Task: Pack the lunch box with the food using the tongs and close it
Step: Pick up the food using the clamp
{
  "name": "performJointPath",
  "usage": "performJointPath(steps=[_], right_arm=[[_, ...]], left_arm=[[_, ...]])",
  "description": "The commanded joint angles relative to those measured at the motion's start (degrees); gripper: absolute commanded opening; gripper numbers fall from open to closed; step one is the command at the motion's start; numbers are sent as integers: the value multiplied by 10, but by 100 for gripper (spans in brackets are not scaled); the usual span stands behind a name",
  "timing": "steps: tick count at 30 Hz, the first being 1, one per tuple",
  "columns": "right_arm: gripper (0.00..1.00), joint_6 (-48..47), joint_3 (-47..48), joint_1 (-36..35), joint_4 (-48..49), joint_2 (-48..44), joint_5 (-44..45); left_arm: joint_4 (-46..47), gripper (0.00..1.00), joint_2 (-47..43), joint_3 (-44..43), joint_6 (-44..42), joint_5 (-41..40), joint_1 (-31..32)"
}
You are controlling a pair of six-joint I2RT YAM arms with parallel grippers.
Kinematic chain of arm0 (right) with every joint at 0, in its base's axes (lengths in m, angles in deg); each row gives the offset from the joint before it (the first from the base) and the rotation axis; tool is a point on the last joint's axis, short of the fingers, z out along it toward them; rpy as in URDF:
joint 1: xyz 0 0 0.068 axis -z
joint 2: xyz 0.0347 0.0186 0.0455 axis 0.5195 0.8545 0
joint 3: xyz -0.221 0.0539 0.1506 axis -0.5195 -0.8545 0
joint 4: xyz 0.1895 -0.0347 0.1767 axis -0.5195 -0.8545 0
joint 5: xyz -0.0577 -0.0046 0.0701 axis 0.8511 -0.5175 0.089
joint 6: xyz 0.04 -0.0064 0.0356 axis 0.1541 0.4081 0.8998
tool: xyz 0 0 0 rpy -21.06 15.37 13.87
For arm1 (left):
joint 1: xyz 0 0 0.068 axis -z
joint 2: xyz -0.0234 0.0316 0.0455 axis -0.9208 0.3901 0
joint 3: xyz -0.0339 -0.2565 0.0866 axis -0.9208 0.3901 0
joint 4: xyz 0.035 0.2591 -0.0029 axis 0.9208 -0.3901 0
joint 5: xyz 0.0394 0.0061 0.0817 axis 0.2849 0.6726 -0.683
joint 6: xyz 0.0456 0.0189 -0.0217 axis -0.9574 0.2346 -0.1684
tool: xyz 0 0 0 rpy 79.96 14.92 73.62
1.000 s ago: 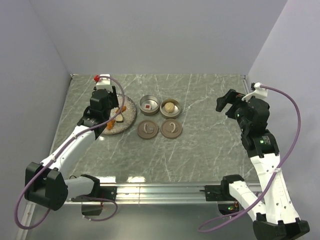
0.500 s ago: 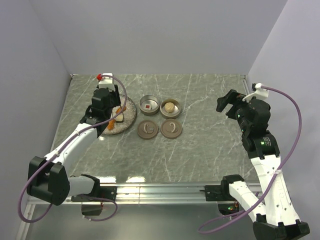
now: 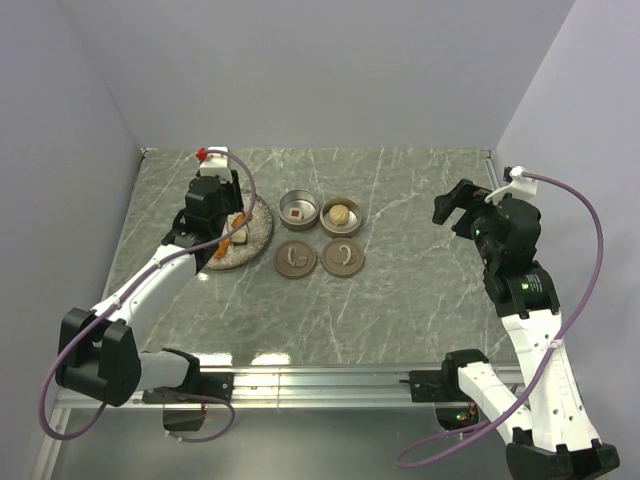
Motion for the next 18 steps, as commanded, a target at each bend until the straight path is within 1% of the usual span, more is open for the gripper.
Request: performJointPath(steps=[1, 11, 13, 14, 17, 18], right_arm=[[100, -3, 29, -2, 4, -5, 5], [100, -3, 27, -2, 2, -7, 5], [100, -4, 29, -2, 1, -5, 3], [100, -4, 29, -2, 1, -3, 4], [99, -6, 34, -2, 0, -3, 6], [99, -7, 34, -2, -1, -3, 6]], left_arm=[[30, 44, 6, -22, 2, 9, -2], [38, 44, 15, -6, -4, 3, -2], [39, 42, 18, -5, -4, 4, -2], [40, 38, 19, -4, -6, 3, -2], [45, 29, 15, -2, -9, 5, -2], [43, 28, 13, -3, -10, 6, -2]])
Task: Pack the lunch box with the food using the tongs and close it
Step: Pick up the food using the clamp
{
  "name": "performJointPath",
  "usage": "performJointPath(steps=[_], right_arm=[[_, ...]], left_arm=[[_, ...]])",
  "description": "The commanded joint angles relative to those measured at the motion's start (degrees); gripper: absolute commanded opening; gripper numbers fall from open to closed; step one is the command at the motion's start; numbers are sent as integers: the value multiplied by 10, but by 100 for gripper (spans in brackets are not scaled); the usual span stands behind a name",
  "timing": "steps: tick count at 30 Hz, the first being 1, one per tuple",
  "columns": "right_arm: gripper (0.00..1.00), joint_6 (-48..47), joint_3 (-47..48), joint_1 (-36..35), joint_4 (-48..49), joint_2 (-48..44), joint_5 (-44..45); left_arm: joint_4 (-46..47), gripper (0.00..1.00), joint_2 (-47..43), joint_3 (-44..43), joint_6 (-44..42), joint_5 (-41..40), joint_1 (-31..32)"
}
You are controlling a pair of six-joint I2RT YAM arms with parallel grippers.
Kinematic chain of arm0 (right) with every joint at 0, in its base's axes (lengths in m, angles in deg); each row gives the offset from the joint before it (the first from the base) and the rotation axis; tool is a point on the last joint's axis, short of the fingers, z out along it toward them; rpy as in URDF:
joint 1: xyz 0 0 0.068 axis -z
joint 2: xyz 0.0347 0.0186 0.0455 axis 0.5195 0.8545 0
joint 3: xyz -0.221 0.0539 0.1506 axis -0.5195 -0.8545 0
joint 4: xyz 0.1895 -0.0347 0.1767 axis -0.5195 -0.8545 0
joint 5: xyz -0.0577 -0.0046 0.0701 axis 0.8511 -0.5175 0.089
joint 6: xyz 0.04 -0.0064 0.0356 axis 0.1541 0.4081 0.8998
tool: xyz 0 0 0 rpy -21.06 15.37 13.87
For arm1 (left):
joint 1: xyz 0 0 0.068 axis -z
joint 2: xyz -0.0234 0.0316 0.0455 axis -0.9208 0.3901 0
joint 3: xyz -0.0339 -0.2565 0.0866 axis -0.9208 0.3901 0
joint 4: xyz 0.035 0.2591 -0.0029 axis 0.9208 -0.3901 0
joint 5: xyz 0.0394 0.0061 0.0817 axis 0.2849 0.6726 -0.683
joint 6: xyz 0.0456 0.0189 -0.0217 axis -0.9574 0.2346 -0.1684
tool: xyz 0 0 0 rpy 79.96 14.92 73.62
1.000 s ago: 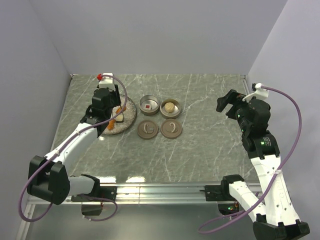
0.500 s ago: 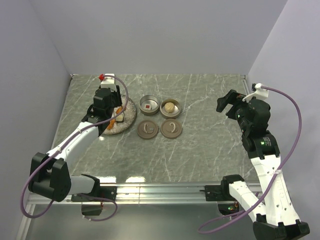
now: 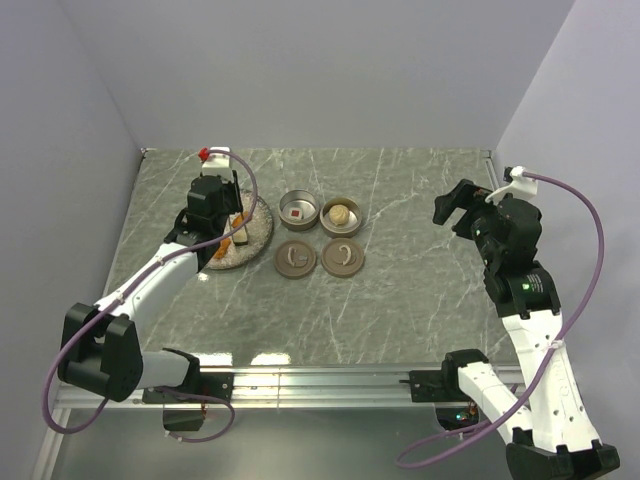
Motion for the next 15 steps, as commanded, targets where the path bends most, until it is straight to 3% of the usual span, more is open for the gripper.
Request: performJointPath(steps=[1, 10, 15], right_arm=[[99, -6, 31, -2, 6, -2, 5], [98, 1, 27, -2, 15, 5, 0], [98, 0, 23, -2, 22, 8, -1]], left_arm=[[30, 27, -6, -7, -6, 9, -1], [-10, 22, -20, -83, 9, 35, 3], [-29, 22, 21, -157, 19, 37, 32]])
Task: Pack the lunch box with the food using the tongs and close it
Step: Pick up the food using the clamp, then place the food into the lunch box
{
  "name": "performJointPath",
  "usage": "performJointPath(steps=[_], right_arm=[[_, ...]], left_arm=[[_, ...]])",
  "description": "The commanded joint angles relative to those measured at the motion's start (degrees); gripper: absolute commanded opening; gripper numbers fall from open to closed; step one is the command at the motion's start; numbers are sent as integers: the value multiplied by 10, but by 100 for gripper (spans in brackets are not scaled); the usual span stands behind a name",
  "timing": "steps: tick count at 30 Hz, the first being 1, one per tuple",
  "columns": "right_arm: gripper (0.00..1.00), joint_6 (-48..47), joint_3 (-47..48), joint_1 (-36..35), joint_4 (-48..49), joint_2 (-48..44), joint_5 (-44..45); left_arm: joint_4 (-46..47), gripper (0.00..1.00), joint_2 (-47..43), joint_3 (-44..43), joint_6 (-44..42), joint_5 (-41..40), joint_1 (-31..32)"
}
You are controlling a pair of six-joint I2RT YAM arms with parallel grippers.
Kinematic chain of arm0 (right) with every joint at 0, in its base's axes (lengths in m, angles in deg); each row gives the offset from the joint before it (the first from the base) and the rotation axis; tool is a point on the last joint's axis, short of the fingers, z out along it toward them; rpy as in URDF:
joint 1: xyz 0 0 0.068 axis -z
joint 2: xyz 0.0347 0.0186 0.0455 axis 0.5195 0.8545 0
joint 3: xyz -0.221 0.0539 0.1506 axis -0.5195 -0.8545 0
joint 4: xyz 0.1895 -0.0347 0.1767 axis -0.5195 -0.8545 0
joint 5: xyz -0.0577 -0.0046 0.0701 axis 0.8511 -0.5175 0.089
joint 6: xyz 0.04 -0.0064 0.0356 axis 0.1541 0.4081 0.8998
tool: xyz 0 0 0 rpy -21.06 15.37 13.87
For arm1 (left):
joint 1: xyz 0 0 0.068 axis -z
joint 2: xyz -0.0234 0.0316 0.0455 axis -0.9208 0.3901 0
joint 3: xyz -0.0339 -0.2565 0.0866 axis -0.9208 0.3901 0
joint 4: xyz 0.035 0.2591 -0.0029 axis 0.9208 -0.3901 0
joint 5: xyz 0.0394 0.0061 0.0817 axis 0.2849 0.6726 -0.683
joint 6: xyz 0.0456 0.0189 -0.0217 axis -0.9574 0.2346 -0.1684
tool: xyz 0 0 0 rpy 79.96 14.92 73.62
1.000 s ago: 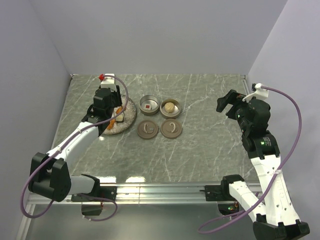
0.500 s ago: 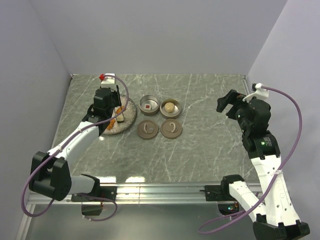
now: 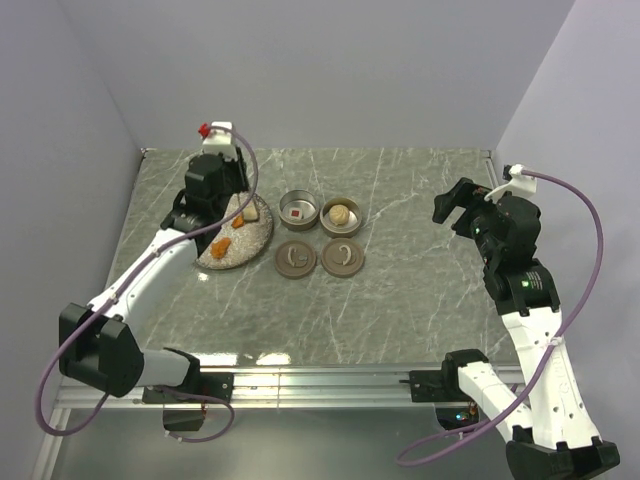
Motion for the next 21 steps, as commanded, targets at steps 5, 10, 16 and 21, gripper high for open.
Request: performJointPath(steps=[5, 10, 16, 21], right_arm=[[98, 0, 11, -2, 24, -2, 2], [98, -4, 6, -2, 18, -14, 10], [98, -16, 5, -2, 3, -30, 32], [98, -14, -3, -2, 3, -38, 38]], left_arm=[[9, 22, 84, -156, 18, 14, 71], [2, 22, 158, -231, 16, 16, 112], [-7, 22, 201, -266, 18, 3, 126], [3, 23, 210, -257, 12, -1, 126]])
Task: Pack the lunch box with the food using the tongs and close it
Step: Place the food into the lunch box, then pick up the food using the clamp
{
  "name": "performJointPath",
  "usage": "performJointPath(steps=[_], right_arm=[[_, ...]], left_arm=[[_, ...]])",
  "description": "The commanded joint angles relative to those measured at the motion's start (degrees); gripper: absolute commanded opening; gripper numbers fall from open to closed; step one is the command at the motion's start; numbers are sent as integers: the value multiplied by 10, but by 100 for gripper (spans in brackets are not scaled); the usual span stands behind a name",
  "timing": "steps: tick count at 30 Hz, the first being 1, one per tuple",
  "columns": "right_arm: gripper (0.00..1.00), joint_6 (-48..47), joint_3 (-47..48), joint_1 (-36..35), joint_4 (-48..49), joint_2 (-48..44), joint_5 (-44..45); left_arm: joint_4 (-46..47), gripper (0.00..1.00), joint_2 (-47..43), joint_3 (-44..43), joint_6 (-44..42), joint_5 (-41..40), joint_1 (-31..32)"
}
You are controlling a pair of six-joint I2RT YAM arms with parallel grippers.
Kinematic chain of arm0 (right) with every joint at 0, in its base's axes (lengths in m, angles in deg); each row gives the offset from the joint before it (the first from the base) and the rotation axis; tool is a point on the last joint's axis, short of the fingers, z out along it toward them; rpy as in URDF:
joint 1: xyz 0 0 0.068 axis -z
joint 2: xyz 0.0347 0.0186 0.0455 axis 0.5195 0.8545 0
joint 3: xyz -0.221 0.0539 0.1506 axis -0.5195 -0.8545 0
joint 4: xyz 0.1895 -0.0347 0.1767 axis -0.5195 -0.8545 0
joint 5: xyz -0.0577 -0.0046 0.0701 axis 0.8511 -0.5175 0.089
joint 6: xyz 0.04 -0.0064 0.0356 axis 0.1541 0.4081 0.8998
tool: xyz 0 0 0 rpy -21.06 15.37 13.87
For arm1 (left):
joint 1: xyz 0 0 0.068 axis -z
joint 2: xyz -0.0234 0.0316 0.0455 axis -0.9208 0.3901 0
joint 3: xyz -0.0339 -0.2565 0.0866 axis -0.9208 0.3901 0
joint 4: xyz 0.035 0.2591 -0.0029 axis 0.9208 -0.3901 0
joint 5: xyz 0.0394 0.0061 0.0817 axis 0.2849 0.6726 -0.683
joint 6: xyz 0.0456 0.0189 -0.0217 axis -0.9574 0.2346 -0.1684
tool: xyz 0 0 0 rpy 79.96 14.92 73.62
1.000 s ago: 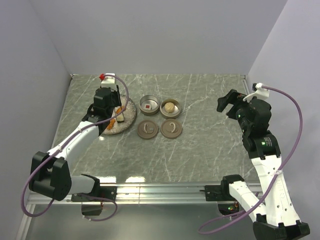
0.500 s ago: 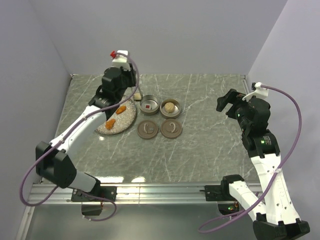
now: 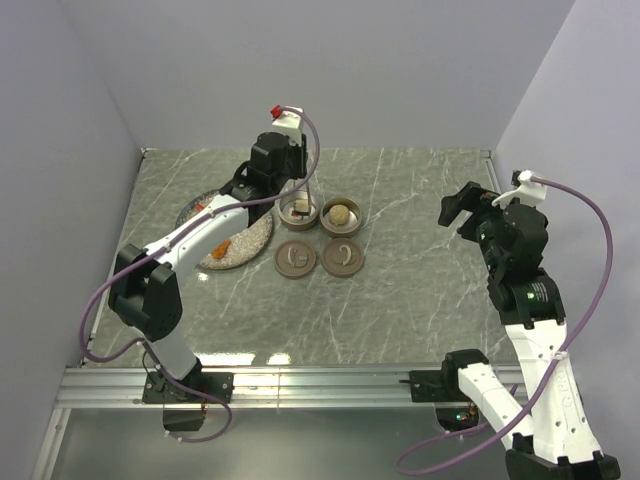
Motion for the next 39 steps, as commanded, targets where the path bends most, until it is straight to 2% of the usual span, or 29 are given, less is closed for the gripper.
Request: performJointPath(steps=[1, 11, 13, 16, 21, 30, 39], right_arm=[[98, -5, -2, -2, 9, -8, 13], [98, -10, 5, -2, 13, 4, 13], [98, -10, 4, -2, 13, 5, 13], [99, -7, 3, -2, 16, 4, 12], [99, -6, 3, -1, 16, 7, 9], [99, -6, 3, -2, 15, 1, 10], [99, 0, -2, -2, 24, 2, -3]], left_arm=[[35, 23, -6, -29, -4, -8, 0], [34, 25, 15, -44, -12, -17, 0], [34, 28, 14, -41, -12, -18, 0], [37, 40, 12, -41, -14, -19, 0], [42, 46, 11, -43, -18, -19, 0], [50, 45, -9, -44, -25, -36, 0], [51, 45, -109, 28, -41, -90, -25]])
